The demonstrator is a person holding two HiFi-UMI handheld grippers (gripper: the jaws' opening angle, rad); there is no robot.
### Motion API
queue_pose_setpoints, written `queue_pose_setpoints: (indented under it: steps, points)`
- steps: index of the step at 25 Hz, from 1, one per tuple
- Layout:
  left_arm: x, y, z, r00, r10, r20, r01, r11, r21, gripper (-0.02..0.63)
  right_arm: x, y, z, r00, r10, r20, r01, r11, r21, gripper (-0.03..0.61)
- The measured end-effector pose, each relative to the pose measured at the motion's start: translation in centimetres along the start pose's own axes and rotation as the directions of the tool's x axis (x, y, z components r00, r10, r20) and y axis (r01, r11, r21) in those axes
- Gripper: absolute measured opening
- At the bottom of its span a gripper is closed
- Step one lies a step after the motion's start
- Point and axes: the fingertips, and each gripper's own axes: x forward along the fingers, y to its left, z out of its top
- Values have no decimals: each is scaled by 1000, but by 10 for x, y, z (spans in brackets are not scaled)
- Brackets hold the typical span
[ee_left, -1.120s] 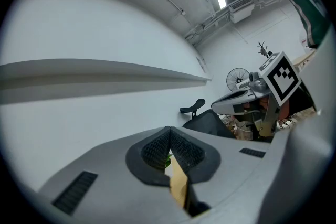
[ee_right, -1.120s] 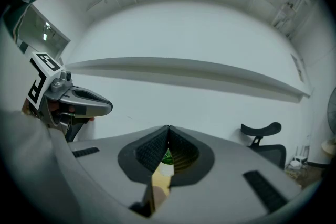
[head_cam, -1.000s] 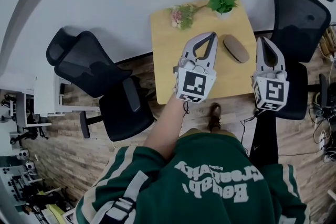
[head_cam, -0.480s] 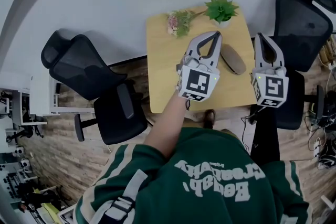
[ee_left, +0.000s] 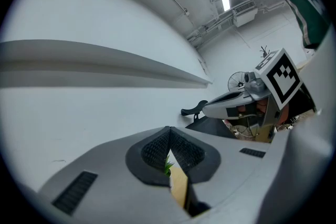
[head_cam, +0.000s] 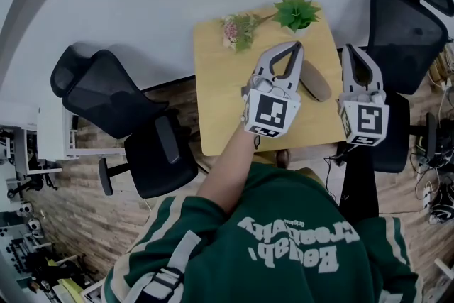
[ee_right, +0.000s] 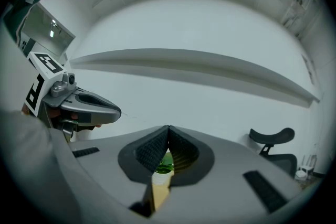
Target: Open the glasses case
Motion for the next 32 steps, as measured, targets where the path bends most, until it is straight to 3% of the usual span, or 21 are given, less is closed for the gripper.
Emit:
queue_pose_setpoints:
  steps: [7,15,18,23,28,32]
  points:
    - [10,-4,-12,1000,-27,-9,26,999,-23,14,5,7,-7,999,28,-27,-29,1000,-6,9]
    - [6,-26,-61,992,-91,-86,89,995,-33,14,14,24,-36,990,88,-111,-91,995,-25,12]
    - [3,-32,-82,987,-110,-120,106,994,-39,14,20,29,-44,985,99,-140,-102,995,-10,79]
    - [1,-42,-114,978,-134,-157,125,990,-64,14,24,47,-77,942,177,-284,-199,979,-51,171]
    - [-3,-65,-144,958,-210,-193,197,977,-84,14,23,56,-106,894,225,-387,-271,960,-68,197]
    - [-4,-75,-168,948,-229,-221,206,971,-124,14,23,59,-130,856,245,-456,-313,947,-79,229]
